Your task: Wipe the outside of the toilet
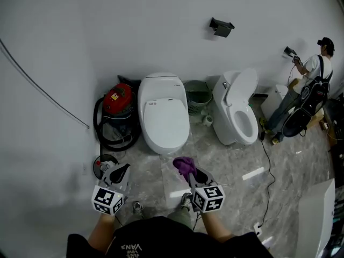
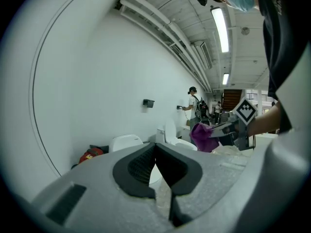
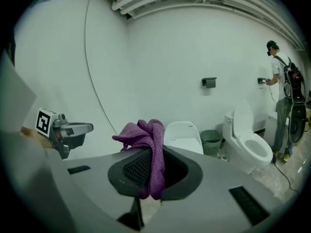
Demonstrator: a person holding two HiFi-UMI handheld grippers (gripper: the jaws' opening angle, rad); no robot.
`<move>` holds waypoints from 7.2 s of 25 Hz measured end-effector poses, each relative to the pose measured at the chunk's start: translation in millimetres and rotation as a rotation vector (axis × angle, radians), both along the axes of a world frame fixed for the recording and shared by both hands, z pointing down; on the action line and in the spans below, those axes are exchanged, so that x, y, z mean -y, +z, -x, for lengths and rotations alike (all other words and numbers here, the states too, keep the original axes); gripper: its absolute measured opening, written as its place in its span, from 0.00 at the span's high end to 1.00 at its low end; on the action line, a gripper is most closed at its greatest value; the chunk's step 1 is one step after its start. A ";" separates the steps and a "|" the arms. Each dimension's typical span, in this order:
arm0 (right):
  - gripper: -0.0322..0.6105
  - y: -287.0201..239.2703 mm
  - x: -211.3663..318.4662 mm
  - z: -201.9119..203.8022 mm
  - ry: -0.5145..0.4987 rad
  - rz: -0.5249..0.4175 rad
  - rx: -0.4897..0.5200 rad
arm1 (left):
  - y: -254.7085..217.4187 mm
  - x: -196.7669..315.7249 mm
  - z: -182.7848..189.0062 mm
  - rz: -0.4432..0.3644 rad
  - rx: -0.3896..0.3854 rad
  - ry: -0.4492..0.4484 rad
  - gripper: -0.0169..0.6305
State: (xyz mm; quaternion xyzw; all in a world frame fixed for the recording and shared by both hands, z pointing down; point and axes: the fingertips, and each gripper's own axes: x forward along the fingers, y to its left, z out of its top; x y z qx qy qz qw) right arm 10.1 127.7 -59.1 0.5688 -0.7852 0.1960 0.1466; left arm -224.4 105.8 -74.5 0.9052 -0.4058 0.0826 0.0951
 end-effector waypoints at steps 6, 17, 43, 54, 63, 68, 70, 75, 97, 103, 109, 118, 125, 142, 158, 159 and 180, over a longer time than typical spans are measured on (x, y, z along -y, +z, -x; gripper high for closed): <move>0.89 13.3 31.7 -29.5 -0.148 0.043 -0.043 | 19.6 21.0 -36.7 0.052 -0.015 -0.120 0.97; 0.89 94.6 75.2 -53.3 -0.169 0.125 0.014 | 82.6 80.6 -98.1 0.097 0.023 -0.085 0.97; 0.89 393.4 130.9 17.4 -0.249 0.125 -0.086 | 375.1 114.3 -104.6 0.189 0.025 -0.061 0.97; 0.89 463.8 165.9 37.4 -0.369 0.031 -0.128 | 430.2 139.6 -115.5 0.098 -0.019 -0.138 0.97; 0.89 527.9 193.0 45.8 -0.458 -0.082 -0.135 | 507.6 160.6 -109.7 0.024 -0.003 -0.165 0.97; 0.89 540.7 205.4 42.2 -0.499 -0.176 -0.146 | 540.9 171.4 -122.8 0.034 -0.041 -0.091 0.97; 0.89 542.0 206.1 36.6 -0.494 -0.204 -0.135 | 544.4 172.5 -127.2 0.024 -0.067 -0.071 0.97; 0.89 551.5 203.4 16.6 -0.496 -0.247 -0.131 | 550.5 177.2 -144.5 -0.006 -0.083 -0.028 0.97; 0.89 573.3 268.3 -186.3 -0.195 -0.235 -0.293 | 583.4 154.5 -188.7 0.026 0.122 0.121 0.97; 0.89 582.2 304.5 -224.2 -0.091 -0.220 -0.328 | 575.3 156.8 -180.3 -0.020 0.114 0.105 0.97; 0.89 582.3 298.5 -231.7 -0.050 -0.226 -0.312 | 567.1 155.9 -166.9 -0.049 0.132 0.082 0.97; 0.89 584.3 205.1 -170.5 -0.318 -0.253 -0.322 | 566.7 170.0 -142.0 -0.061 0.116 0.025 0.97; 0.89 633.0 178.1 -56.9 -0.502 -0.182 -0.188 | 566.6 167.4 -144.9 -0.060 0.110 0.058 0.97; 0.89 658.0 216.5 7.3 -0.481 -0.212 -0.154 | 566.6 163.8 -144.2 -0.056 0.111 0.067 0.97; 0.89 672.4 250.2 -155.3 -0.213 -0.146 -0.250 | 578.2 167.2 -152.7 -0.037 0.132 0.072 0.97; 0.89 673.4 255.1 -163.2 -0.198 -0.140 -0.254 | 578.6 166.8 -153.2 -0.036 0.133 0.073 0.97; 0.89 692.9 273.7 -224.2 -0.005 -0.082 -0.313 | 566.4 164.0 -155.9 -0.068 0.114 0.085 0.97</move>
